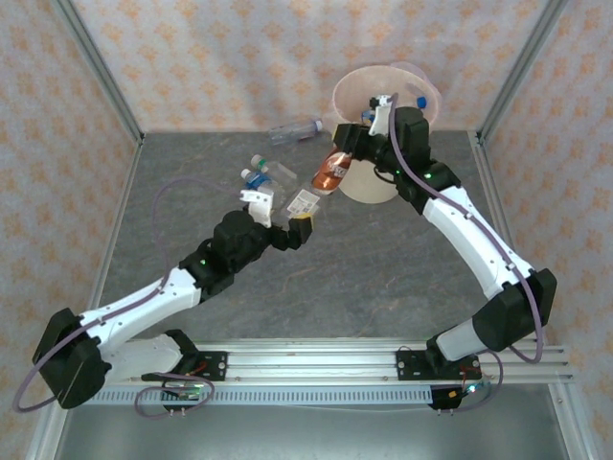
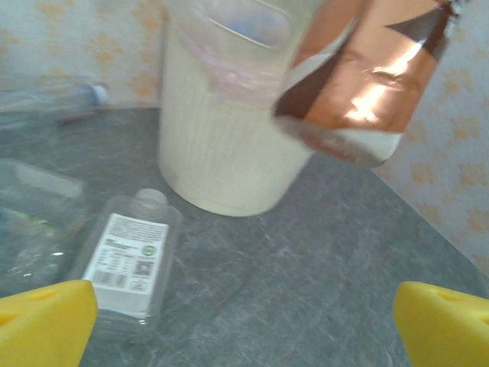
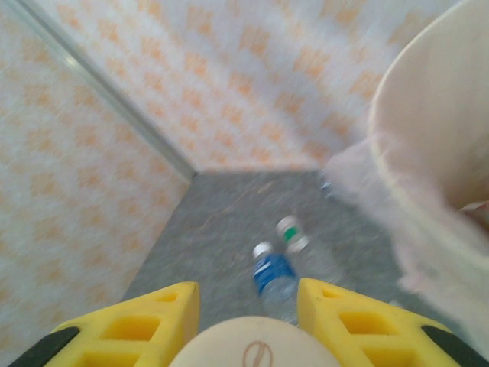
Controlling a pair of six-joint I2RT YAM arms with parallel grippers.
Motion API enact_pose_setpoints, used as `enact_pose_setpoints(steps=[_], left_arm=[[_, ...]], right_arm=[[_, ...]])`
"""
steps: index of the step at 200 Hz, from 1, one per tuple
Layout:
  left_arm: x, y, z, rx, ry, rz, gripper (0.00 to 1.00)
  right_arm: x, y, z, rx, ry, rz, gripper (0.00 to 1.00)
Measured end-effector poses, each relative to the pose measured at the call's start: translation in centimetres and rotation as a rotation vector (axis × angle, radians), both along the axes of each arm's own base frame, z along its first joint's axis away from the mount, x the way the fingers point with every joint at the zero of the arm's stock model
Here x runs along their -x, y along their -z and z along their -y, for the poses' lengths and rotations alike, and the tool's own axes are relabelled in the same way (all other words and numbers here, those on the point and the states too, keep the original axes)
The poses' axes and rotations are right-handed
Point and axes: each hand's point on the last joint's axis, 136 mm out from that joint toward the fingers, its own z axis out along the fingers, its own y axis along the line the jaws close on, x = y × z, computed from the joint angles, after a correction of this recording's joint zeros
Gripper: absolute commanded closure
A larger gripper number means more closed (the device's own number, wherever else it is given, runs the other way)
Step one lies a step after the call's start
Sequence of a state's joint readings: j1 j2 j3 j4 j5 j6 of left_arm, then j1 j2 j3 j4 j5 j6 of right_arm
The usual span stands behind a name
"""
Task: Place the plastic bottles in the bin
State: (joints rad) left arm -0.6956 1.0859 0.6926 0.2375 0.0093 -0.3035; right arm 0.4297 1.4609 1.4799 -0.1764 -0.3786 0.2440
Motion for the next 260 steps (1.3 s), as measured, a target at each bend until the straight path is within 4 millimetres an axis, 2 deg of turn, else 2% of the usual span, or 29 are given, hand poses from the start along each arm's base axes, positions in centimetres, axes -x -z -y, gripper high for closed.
enact_pose_setpoints(steps=[33,53,84,105,130,151,176,209,227,260], left_arm=[[-0.6,0.6,-4.8,0.012,-0.266,-0.028,0.0],[-0.6,2.0,-7.5,-0.005,-0.413,-0.077,0.0],[-0.2,3.4,-9.6,-0.012,-0.525,-0.126,0.0],[0.2,4.0,-10.5,-0.009,-0.577,-0.146,0.0],[0.5,4.4,-11.3,-0.007,-0.616,-0.162,0.0],[0.9,4.6,-11.8,-0.003,-0.635,-0.169,0.0],[1.0,4.8,-12.1,-0.002,-0.646,-0.173,0.0],[1.0,4.9,-12.2,0.0,-0.654,-0.173,0.0],[1.0,4.9,-12.2,0.0,-0.654,-0.174,0.0],[1.0,4.9,-12.2,-0.002,-0.654,-0.175,0.0]], right_arm=[[-1.3,-3.5,3.0,0.06,0.135,0.129,1.0],[-2.0,-5.7,4.9,0.082,0.215,0.201,1.0],[-3.9,-9.7,8.5,0.087,0.373,0.316,1.0],[-6.0,-10.7,11.2,0.103,0.492,0.35,1.0],[-9.3,-9.6,13.7,0.172,0.62,0.325,0.95],[-12.0,-7.9,14.4,0.229,0.667,0.283,0.95],[-15.1,-6.5,13.9,0.259,0.662,0.249,0.93],[-18.7,-6.0,13.4,0.256,0.692,0.257,0.9],[-20.4,-5.1,13.5,0.239,0.726,0.251,0.8],[-22.7,-1.7,12.6,0.177,0.721,0.198,0.65]])
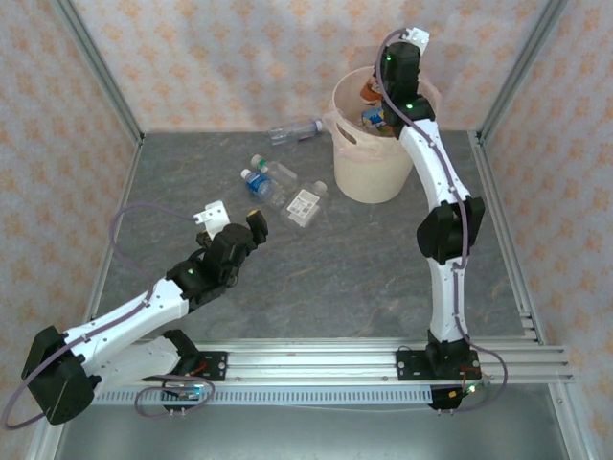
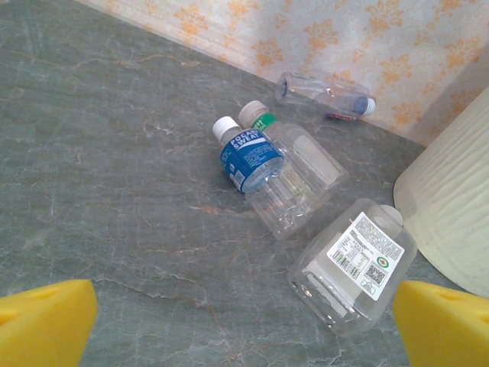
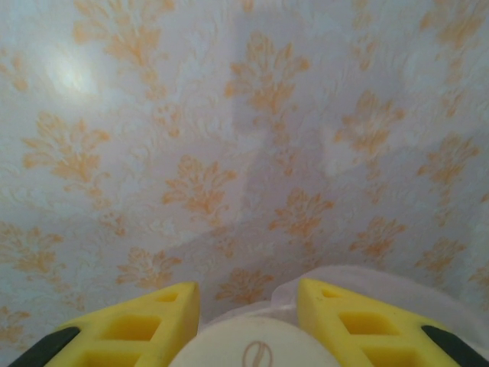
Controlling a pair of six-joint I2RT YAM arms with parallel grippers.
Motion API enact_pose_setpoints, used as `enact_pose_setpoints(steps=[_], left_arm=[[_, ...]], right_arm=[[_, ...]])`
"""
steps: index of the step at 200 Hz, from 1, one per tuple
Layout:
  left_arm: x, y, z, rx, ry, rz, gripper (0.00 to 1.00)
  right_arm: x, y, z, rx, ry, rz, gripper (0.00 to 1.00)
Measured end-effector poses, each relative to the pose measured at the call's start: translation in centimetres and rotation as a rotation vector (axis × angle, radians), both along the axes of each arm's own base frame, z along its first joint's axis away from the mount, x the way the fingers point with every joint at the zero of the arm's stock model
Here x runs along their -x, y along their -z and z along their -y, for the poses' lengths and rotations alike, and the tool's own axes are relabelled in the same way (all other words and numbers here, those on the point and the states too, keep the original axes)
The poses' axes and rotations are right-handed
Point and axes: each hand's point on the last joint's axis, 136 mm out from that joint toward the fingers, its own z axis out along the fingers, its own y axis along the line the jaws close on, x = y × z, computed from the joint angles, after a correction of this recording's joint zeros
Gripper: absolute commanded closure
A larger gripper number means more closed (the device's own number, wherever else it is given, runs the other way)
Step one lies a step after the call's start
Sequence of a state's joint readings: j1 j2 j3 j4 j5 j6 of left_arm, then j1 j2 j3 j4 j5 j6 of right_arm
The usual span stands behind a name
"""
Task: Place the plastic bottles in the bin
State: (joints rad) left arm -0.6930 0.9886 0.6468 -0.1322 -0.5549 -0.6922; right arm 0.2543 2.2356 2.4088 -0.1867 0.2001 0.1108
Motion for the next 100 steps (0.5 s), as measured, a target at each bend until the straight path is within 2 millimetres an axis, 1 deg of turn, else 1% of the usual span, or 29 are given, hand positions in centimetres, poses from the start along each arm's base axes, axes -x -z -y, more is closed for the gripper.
enact_pose_setpoints(steps=[12,17,30,55,71,100], left_arm=[[0.0,0.1,0.0,-0.003,0.001,-0.004,0.0],[0.0,0.2,0.1,-0.004,0.003,-0.007,0.0],[-0.1,0.5,0.2,-0.007,0.006,-0.014,0.0],[-0.2,1.0,0.5,-0.013,0.018,-0.032,0.0],[-0.3,1.5,0.7,-0.018,0.025,-0.046,0.0],[-0.6,1.9,1.5,-0.015,0.05,-0.07,0.0]], right_arm=[[-0.5,1.1,-0.7,-0.033,-0.033,-0.014,0.56],[-0.7,1.5,-1.0,-0.048,-0.046,-0.019,0.51],[-0.9,1.9,-1.5,-0.075,-0.07,-0.024,0.43],[-0.8,1.8,-1.8,-0.1,-0.084,-0.021,0.35],[-0.8,1.9,-1.6,-0.094,-0.072,-0.029,0.34],[-0.2,2.8,-0.9,-0.069,-0.042,-0.067,0.31]])
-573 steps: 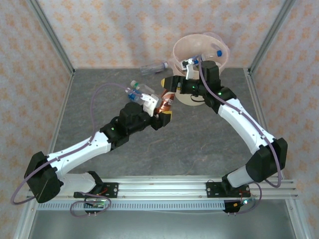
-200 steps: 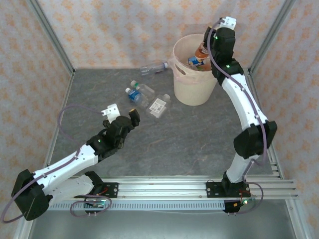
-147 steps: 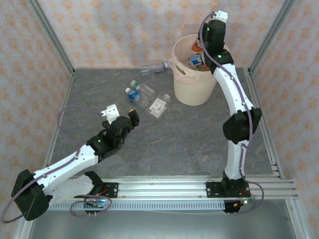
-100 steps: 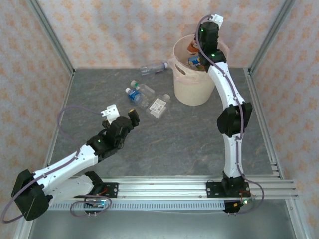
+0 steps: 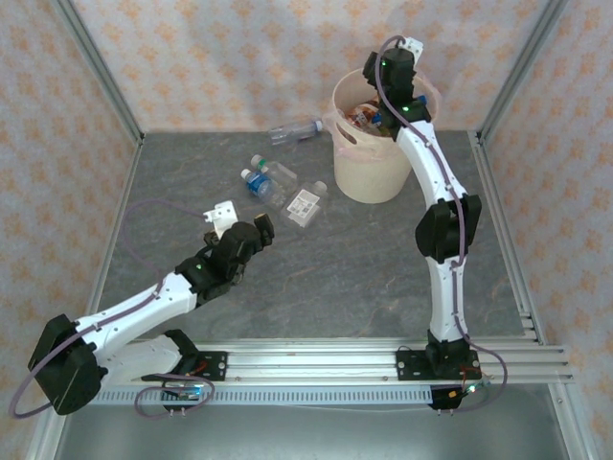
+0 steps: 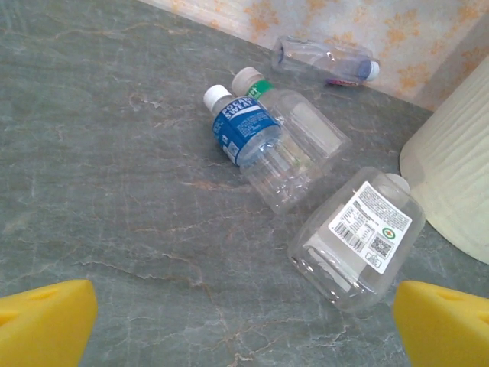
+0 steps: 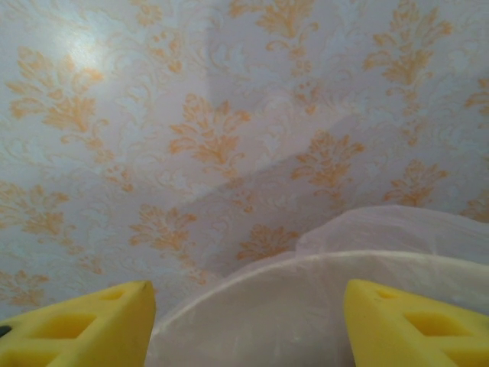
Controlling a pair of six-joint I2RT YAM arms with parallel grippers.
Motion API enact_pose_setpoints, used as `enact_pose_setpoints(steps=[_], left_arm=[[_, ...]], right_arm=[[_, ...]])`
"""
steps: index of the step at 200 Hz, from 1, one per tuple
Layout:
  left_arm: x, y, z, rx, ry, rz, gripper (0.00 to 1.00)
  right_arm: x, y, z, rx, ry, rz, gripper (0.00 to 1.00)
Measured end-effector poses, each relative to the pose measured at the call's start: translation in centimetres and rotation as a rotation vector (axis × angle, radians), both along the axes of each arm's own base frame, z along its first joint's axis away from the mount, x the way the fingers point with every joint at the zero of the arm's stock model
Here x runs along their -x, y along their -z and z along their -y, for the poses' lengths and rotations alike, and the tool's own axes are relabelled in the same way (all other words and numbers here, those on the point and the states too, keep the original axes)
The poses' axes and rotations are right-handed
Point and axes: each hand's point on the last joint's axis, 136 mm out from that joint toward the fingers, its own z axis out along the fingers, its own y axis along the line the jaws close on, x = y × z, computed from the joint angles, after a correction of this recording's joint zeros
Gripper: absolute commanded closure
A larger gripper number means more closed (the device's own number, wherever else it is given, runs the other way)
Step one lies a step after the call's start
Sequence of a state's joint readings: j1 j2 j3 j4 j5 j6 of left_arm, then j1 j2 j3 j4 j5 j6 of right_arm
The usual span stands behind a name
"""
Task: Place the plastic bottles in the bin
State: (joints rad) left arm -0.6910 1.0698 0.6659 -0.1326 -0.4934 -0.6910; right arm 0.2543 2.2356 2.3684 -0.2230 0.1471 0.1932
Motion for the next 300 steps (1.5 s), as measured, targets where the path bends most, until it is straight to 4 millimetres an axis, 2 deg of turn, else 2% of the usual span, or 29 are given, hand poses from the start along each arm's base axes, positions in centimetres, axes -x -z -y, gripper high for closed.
enact_pose_setpoints(steps=[28,55,95,114,129,146,171,192,235,300], left_arm=[[-0.8,-0.2,0.8,0.022,0.024,-0.021,0.0],[-2.1,-1.0,1.2,0.061,0.032,-0.044,0.0],[-4.4,-2.0,1.7,0.096,0.033,-0.09,0.0],[-5.6,-1.7,2.8,0.075,0.068,-0.13,0.0],[-6.5,-0.8,4.0,0.049,0.113,-0.168,0.0],[-7.0,1.1,4.9,0.011,0.162,-0.222,0.0],[-7.5,4.3,5.9,-0.066,0.253,-0.303,0.0],[-7.9,6.4,6.7,-0.143,0.337,-0.351,0.0],[-9.5,8.3,8.6,-0.275,0.474,-0.386,0.0],[-13.0,11.0,11.7,-0.382,0.54,-0.429,0.0]], right_arm=[[1.4,0.1,0.4,0.021,0.001,-0.033,0.19],[3.9,-1.2,0.8,0.023,-0.019,-0.042,0.0],[9.4,-4.2,1.0,0.006,-0.089,-0.006,0.01],[12.2,-4.9,1.1,-0.008,-0.125,0.013,0.01],[14.8,-4.7,0.9,-0.02,-0.169,0.022,0.01],[17.6,-3.8,0.7,-0.033,-0.223,0.025,0.01],[21.5,-1.7,0.2,-0.05,-0.305,0.022,0.01],[23.7,-0.1,0.1,-0.054,-0.344,0.006,0.01],[26.0,0.7,0.4,-0.04,-0.363,-0.005,0.0],[26.2,0.8,0.4,-0.026,-0.366,-0.011,0.0]])
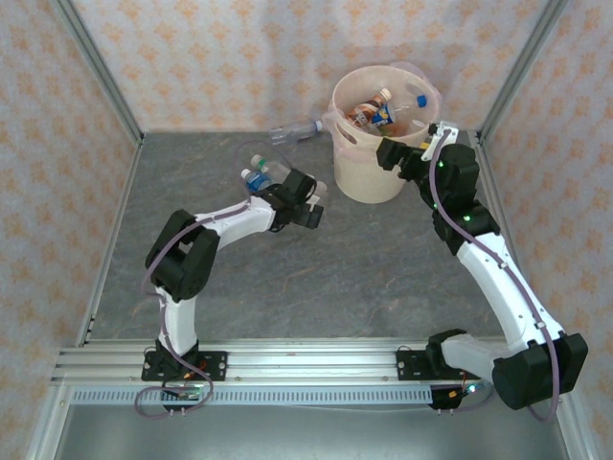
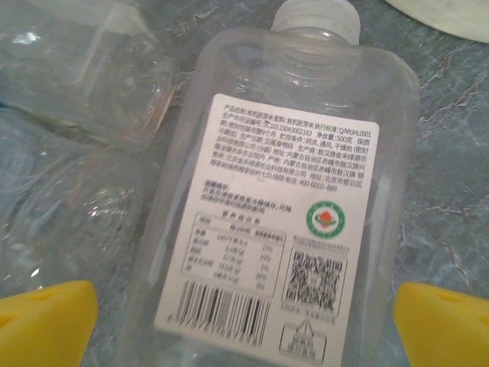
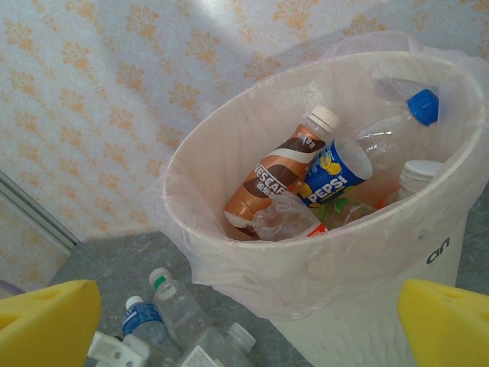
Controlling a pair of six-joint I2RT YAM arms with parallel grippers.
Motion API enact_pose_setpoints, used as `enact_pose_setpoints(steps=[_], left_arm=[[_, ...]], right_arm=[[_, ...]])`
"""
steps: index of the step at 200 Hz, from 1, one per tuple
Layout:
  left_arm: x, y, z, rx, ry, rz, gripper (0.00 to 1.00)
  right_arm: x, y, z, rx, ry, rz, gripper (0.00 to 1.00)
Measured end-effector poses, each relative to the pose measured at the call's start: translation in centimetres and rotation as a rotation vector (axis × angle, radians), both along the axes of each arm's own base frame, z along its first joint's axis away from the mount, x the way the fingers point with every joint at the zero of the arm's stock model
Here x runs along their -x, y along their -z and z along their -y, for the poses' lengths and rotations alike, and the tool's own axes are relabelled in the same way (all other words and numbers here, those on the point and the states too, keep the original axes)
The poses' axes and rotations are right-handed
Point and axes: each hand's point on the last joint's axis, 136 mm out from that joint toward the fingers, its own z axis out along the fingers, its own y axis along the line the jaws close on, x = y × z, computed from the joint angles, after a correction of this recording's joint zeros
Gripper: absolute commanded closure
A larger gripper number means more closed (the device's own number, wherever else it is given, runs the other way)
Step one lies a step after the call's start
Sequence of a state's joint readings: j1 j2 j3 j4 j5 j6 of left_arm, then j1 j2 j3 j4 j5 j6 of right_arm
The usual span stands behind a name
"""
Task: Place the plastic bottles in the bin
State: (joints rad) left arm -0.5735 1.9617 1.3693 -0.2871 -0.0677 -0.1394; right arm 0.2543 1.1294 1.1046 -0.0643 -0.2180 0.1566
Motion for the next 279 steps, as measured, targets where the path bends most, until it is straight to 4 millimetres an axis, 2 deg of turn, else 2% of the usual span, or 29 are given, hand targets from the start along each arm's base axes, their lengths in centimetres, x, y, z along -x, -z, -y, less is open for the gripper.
enact_pose_setpoints(steps=[45,94,125,149,171,211,240,279], left_arm=[[-0.1,3.3,-0.2,-0.112,-0.014,-0.032,0.0],[-0.3,3.1,-0.3,-0.11,-0.028,-0.023,0.24],[-0.2,3.0,-0.4,-0.097,-0.042,-0.02,0.28],[1.6,2.6,-1.2,-0.077,-0.035,-0.027,0.34],[3.3,-0.1,-1.7,-0.015,-0.022,0.011,0.44],[5.3,-8.4,-0.1,0.167,0.046,0.215,0.51],[7.5,-13.0,1.1,0.269,0.129,0.323,0.56],[8.9,-17.6,1.3,0.352,0.199,0.424,0.57]], right_arm=[[0.0,0.3,0.0,0.007,0.0,-0.009,0.0],[0.1,0.5,0.0,0.016,-0.002,-0.015,0.0],[0.1,0.5,0.0,0.015,-0.002,-0.016,0.0],[0.1,0.5,0.0,0.005,-0.004,-0.019,0.01],[0.0,0.6,-0.1,-0.055,0.006,-0.026,0.01],[-0.5,2.1,-1.5,-0.209,-0.034,-0.107,0.01],[-1.0,3.0,-4.7,-0.255,-0.149,-0.194,0.01],[-0.1,3.4,-10.3,-0.26,-0.341,-0.284,0.01]])
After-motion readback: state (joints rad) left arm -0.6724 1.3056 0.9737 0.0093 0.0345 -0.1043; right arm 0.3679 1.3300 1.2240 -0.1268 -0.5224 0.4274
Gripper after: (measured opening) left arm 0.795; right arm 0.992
